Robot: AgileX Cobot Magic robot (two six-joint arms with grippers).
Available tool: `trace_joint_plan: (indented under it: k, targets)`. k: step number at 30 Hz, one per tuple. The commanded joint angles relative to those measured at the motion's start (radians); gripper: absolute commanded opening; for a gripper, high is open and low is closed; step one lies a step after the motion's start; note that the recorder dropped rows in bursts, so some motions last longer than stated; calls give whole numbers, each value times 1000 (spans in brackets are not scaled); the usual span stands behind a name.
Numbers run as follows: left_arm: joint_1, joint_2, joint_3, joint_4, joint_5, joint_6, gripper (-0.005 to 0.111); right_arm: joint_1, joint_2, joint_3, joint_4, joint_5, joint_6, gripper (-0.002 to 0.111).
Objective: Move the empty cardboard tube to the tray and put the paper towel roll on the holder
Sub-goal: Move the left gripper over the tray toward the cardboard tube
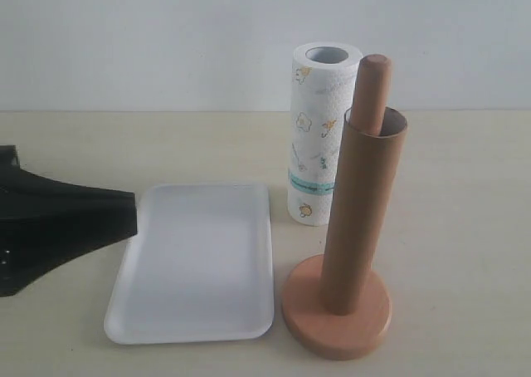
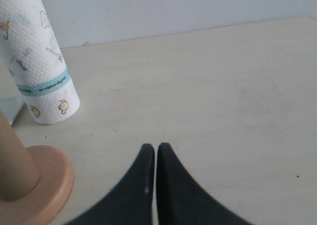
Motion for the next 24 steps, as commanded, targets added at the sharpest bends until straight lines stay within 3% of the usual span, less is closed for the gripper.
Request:
trace_joint_plan:
  k: [1, 8, 12, 19, 21, 24]
  targets:
    - [-41, 108, 2, -71, 21, 155, 4, -3, -5, -1, -1, -4, -1, 1]
    - [-112, 242, 2, -109, 88, 292, 4, -3, -5, -1, -1, -4, -1, 1]
    - [-172, 315, 2, -202, 134, 393, 4, -3, -5, -1, -1, -5, -1, 1]
    - [-284, 446, 2, -347, 121, 716, 4, -3, -5, -1, -1, -30, -1, 1]
    - [-291, 476, -1, -370, 91, 779, 7, -3, -5, -1, -1, -30, -1, 1]
    - [-291, 524, -9, -425, 28, 818, 23, -3, -5, -1, -1, -30, -1, 1]
